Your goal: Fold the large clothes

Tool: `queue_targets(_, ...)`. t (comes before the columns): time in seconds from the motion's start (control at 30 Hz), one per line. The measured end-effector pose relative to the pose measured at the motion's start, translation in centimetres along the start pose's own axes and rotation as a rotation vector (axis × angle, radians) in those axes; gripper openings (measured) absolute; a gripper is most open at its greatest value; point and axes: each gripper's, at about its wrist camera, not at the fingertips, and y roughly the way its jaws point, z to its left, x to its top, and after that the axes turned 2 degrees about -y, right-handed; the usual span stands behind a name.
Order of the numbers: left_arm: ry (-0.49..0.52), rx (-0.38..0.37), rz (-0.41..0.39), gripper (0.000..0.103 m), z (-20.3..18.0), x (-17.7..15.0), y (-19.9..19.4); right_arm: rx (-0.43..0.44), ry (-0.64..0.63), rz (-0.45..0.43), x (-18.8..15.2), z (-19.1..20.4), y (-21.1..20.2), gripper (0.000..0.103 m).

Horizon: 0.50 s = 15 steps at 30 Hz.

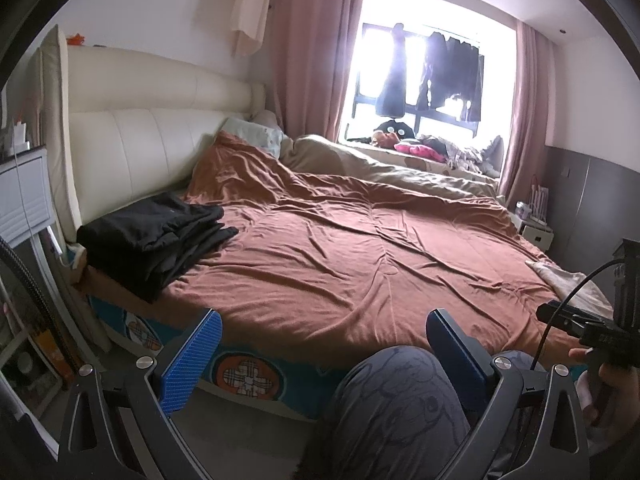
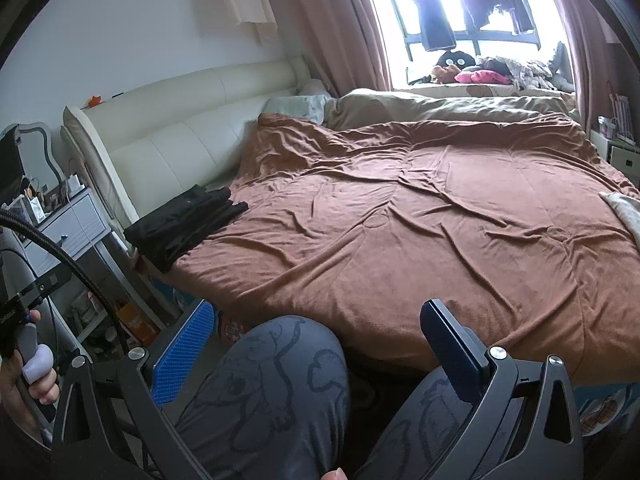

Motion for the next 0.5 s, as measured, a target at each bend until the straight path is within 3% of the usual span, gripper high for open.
queue_targets(0.5,0.000,0.001,0.000,0.103,-0.13,-0.07,-0.06,0.002,0.004,0.002,0.09,-0.13,-0.02,0.103)
